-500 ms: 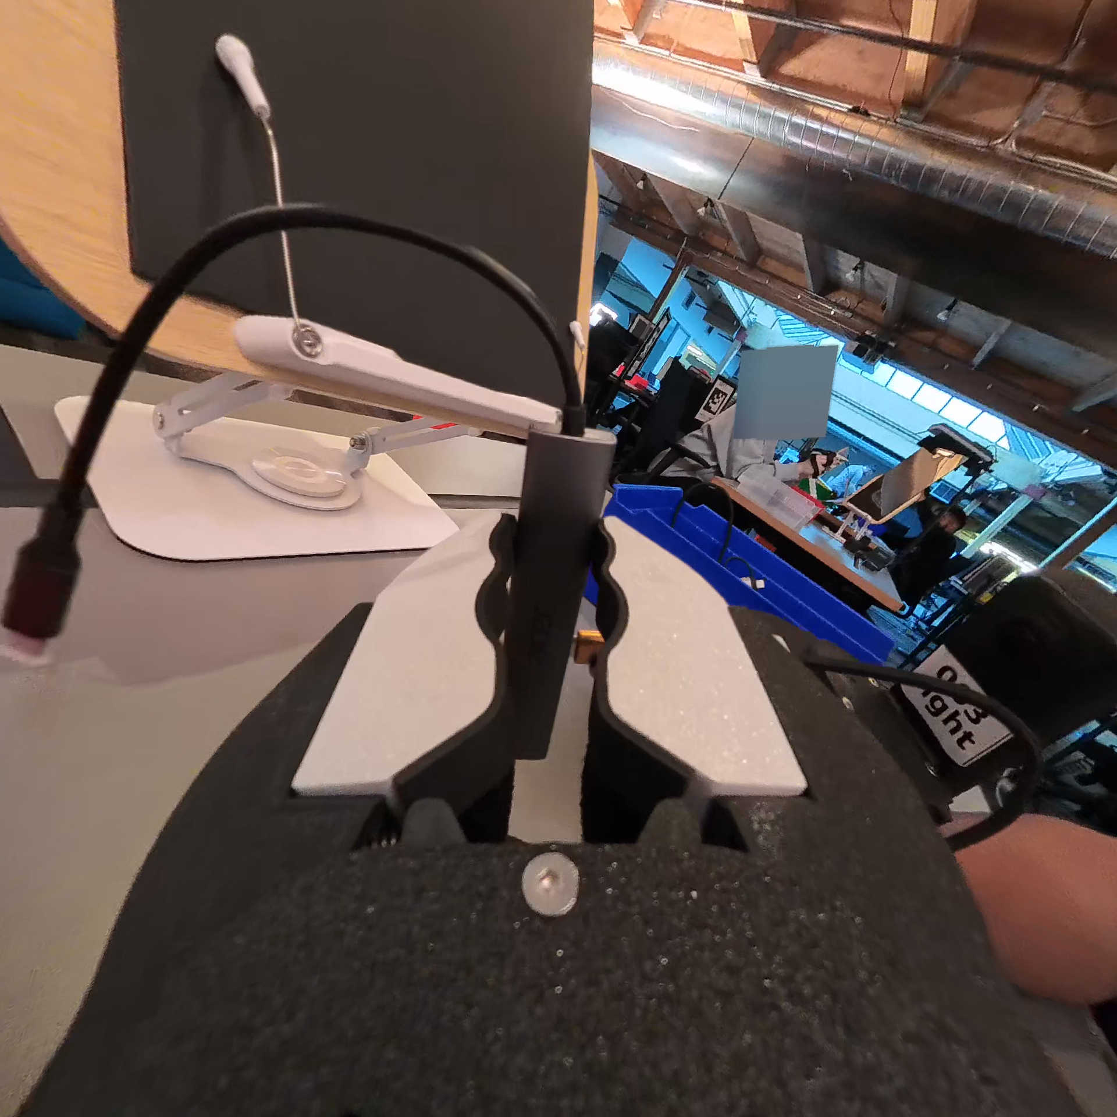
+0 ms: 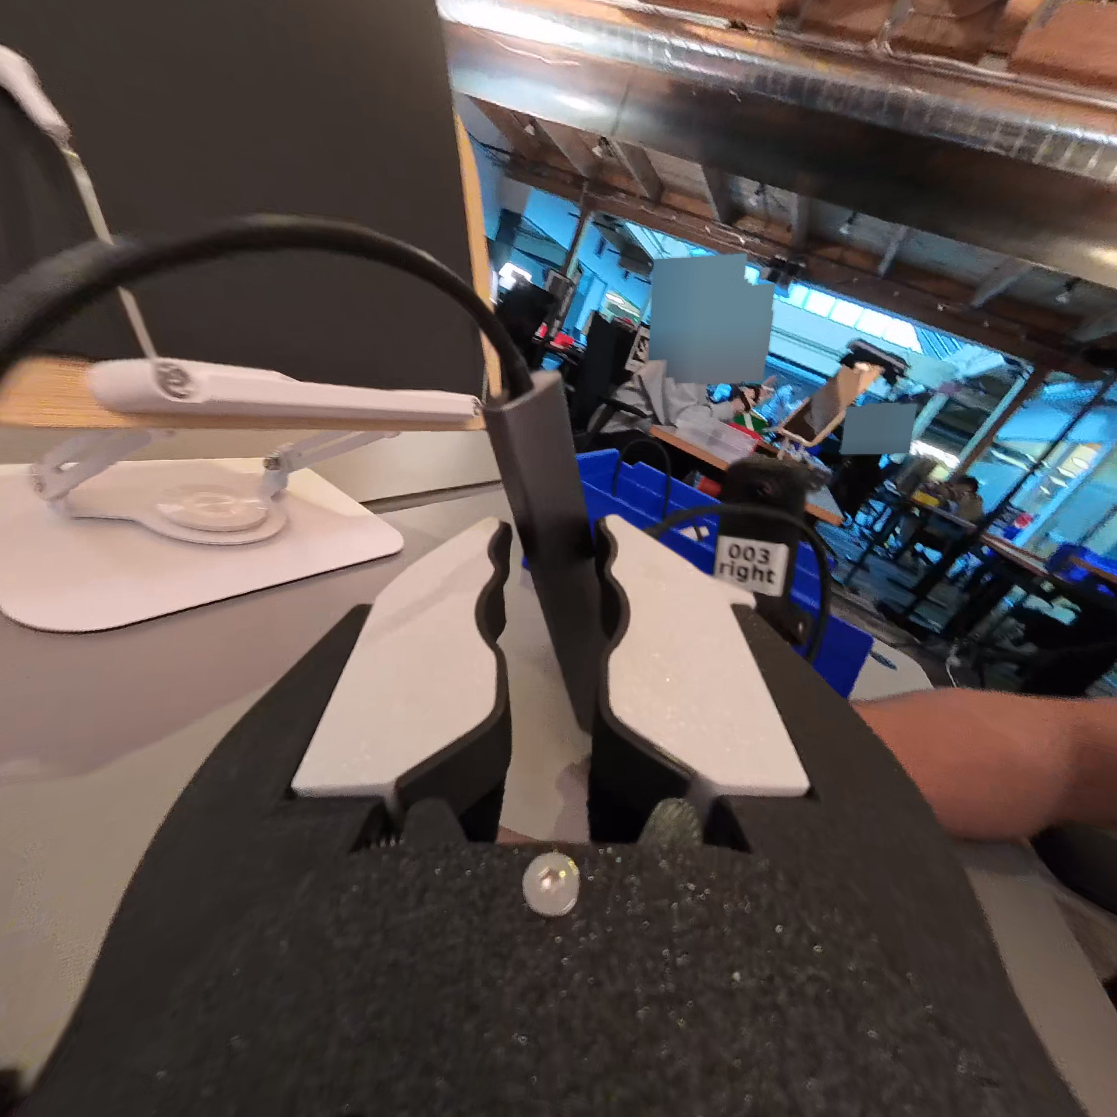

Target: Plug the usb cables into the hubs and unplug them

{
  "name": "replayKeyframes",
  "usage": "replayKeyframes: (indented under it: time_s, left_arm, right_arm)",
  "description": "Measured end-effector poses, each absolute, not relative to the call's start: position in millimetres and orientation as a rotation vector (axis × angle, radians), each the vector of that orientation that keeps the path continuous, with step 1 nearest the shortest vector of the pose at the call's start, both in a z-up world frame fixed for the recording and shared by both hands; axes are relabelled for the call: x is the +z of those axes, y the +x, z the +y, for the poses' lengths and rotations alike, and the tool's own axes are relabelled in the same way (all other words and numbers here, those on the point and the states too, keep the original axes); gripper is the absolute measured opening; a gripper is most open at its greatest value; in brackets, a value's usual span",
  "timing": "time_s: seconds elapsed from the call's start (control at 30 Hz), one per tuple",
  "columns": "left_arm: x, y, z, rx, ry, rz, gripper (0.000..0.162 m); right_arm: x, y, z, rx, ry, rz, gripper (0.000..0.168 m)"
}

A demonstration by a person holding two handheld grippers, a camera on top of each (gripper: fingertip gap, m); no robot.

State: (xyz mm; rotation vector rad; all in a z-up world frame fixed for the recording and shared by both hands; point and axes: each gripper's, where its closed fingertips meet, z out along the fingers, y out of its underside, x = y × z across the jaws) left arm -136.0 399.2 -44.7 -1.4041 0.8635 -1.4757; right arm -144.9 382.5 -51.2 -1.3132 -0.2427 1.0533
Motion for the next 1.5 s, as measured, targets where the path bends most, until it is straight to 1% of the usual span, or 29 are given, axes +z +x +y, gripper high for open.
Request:
replayKeyframes:
  time_s: [0.1,0.23,0.33,0.4,0.43,0.47,0.5,0.63,0.8,0.93,1.0,1.2,1.5]
  left_arm:
    - [-43,-135,389,-1.511,-1.367,0.917,0.023]
    - [-36,-137,384,-1.562,-1.339,0.916,0.025]
    - [-35,-138,380,-1.588,-1.335,0.923,0.025]
    - [-38,-134,373,-1.607,-1.333,0.951,0.022]
    - [-39,-133,372,-1.616,-1.322,0.948,0.023]
    - [-39,-133,372,-1.627,-1.306,0.933,0.017]
    - [-38,-135,372,-1.646,-1.296,0.926,0.012]
    - [-32,-141,367,-1.708,-1.343,0.999,0.01]
    - [-2,-162,353,-1.671,-1.264,1.124,0.01]
    - [22,-179,334,-1.714,-1.187,1.213,0.01]
    - [28,-182,322,-1.709,-1.183,1.285,0.01]
    - [30,-188,284,-1.652,-1.21,1.474,0.01]
    - [9,-210,219,-1.706,-1.286,1.415,0.009]
  right_arm:
    - [-47,-144,379,1.132,-1.28,-0.213,0.004]
    - [-37,-135,377,1.206,-1.209,-0.139,0.004]
    - [-32,-126,378,1.231,-1.175,-0.093,0.004]
    - [-31,-127,377,1.25,-1.165,-0.095,0.004]
    - [-30,-129,375,1.254,-1.16,-0.114,0.004]
    - [-29,-132,373,1.254,-1.16,-0.13,0.004]
    - [-29,-133,373,1.243,-1.165,-0.143,0.003]
    - [-24,-139,369,1.149,-1.213,-0.283,0.005]
    - [8,-155,355,0.984,-1.269,-0.432,0.01]
    - [25,-172,330,0.867,-1.371,-0.592,0.01]
    - [34,-172,317,0.792,-1.379,-0.658,0.007]
    - [47,-178,281,0.833,-1.39,-0.646,0.005]
    - [21,-200,216,0.948,-1.487,-0.666,0.005]
